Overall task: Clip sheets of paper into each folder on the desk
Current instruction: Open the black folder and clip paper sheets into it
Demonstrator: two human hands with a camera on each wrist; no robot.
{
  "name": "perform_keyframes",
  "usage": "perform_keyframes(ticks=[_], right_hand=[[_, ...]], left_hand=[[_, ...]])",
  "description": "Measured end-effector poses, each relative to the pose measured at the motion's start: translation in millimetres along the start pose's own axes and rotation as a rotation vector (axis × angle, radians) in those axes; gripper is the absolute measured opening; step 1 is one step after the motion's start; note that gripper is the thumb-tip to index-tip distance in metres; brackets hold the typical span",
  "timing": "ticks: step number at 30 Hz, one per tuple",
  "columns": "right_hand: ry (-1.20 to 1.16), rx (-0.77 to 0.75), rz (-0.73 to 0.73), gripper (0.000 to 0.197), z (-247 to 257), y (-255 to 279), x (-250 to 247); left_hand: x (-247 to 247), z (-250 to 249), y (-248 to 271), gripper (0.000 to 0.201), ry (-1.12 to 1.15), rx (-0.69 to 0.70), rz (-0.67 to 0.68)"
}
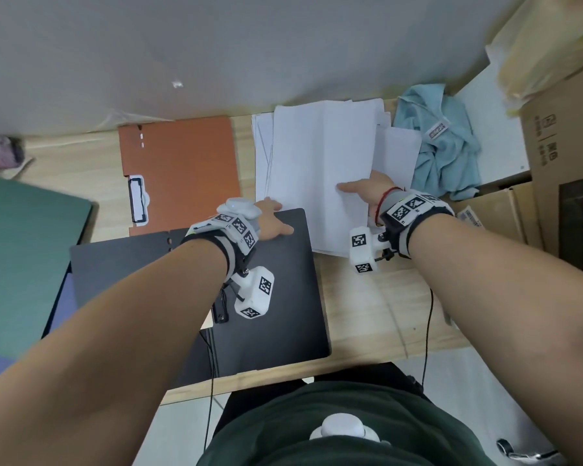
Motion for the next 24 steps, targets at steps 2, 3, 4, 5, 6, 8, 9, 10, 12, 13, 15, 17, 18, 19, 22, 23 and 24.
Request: perform_keyframes(ticks=[2, 3, 4, 5, 6, 8, 9, 10, 12, 13, 15, 17, 18, 19, 22, 23, 24], right_hand=[[-0.003, -0.07, -0.029, 0.049, 10, 10, -4], [-0.013, -0.116, -0.047, 0.043, 19, 17, -7], [-0.021, -0.163, -0.066, 0.038, 28, 24, -11], [-0.021, -0.216, -0.076, 0.034, 39, 33, -13], [-0.012, -0.268, -0.078, 0.031, 51, 44, -16], [0.026, -0.369, -0.06, 0.023, 72, 63, -15], [0.059, -0.43, -0.038, 0.02, 82, 80, -12], [0.088, -0.474, -0.007, 0.019, 91, 91, -7], [0.125, -0.55, 0.06, 0.019, 105, 111, 6], [0.141, -0.576, 0.09, 0.019, 109, 120, 13], [0.127, -0.62, 0.147, 0.017, 113, 139, 26], [0.07, -0.655, 0.208, 0.013, 113, 153, 39], [0.031, -0.666, 0.238, 0.014, 111, 158, 45], [-0.011, -0.67, 0.258, 0.016, 107, 162, 51], [-0.121, -0.628, 0.24, 0.025, 87, 164, 62], [-0.145, -0.61, 0.222, 0.025, 80, 160, 61], [-0.154, -0.597, 0.209, 0.024, 72, 159, 64]], left_hand=[[-7, 3, 4, 0.076, 0.056, -0.011, -0.013], [-12, 5, 6, 0.076, 0.095, -0.018, -0.04], [-18, 7, 10, 0.077, 0.134, -0.024, -0.079], [-24, 9, 15, 0.08, 0.168, -0.024, -0.128], [-33, 10, 20, 0.085, 0.21, -0.019, -0.18], [-47, 12, 29, 0.098, 0.357, -0.023, -0.24], [-54, 13, 38, 0.102, 0.436, -0.018, -0.265], [-58, 15, 42, 0.107, 0.498, -0.024, -0.283], [-69, 21, 53, 0.12, 0.598, -0.031, -0.338], [-72, 25, 59, 0.126, 0.655, -0.028, -0.357], [-80, 36, 79, 0.137, 0.788, -0.031, -0.405], [-87, 49, 100, 0.14, 0.947, 0.012, -0.451], [-89, 57, 107, 0.133, 1.012, 0.058, -0.478], [-89, 65, 113, 0.118, 1.05, 0.114, -0.508], [-91, 76, 150, 0.073, 1.045, 0.161, -0.588], [-92, 77, 154, 0.058, 1.027, 0.171, -0.633], [-90, 81, 162, 0.05, 0.977, 0.18, -0.679]])
Point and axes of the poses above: each hand's wrist, its own y-axis away from the middle knuckle, its own x-axis out of the palm, z = x × y, the point moved 3 cm from there along -y, towards the middle knuckle, and after that the axes turned 2 degrees about -z, right-handed, at the moved point
